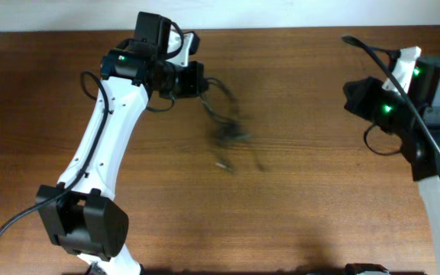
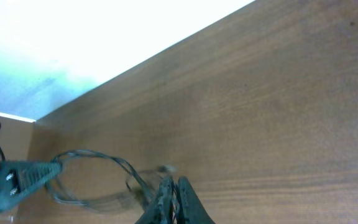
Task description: Untangle cables
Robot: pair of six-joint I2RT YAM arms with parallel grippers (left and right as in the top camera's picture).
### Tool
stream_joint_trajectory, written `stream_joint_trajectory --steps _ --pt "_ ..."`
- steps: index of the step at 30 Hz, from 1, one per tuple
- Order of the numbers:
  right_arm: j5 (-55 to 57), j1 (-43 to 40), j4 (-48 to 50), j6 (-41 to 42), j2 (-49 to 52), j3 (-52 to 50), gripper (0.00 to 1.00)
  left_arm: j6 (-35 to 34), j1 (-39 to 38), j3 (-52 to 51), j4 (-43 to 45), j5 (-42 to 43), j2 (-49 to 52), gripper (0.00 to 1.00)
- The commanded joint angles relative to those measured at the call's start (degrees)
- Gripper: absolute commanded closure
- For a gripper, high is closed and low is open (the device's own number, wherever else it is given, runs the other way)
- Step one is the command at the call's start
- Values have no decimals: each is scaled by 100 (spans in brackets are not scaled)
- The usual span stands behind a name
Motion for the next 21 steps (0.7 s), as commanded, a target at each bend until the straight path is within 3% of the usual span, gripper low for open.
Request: stream_joint_trajectory --steps 1,5,9,12,15,18,21 --pt "-118 -61 -160 33 -249 76 96 140 -7 122 -39 -704 -131 100" --pt "-1014 -52 -411 -166 0 74 94 111 -4 146 7 -149 -131 100" --pt "-1676 170 -518 -289 603 74 60 -605 -4 522 46 361 -133 100" --pt "-1891 669 -341 -286 1128 74 53 -728 -24 820 74 951 -133 100" --pt "-1971 1268 173 -105 1685 74 38 -732 -162 940 87 1235 -133 100" --pt "-1899 1484 433 39 2039 74 35 -984 -155 966 164 1307 -133 100" --pt "-1687 1484 409 31 2144 74 31 -1139 -155 1019 538 1897 -133 100"
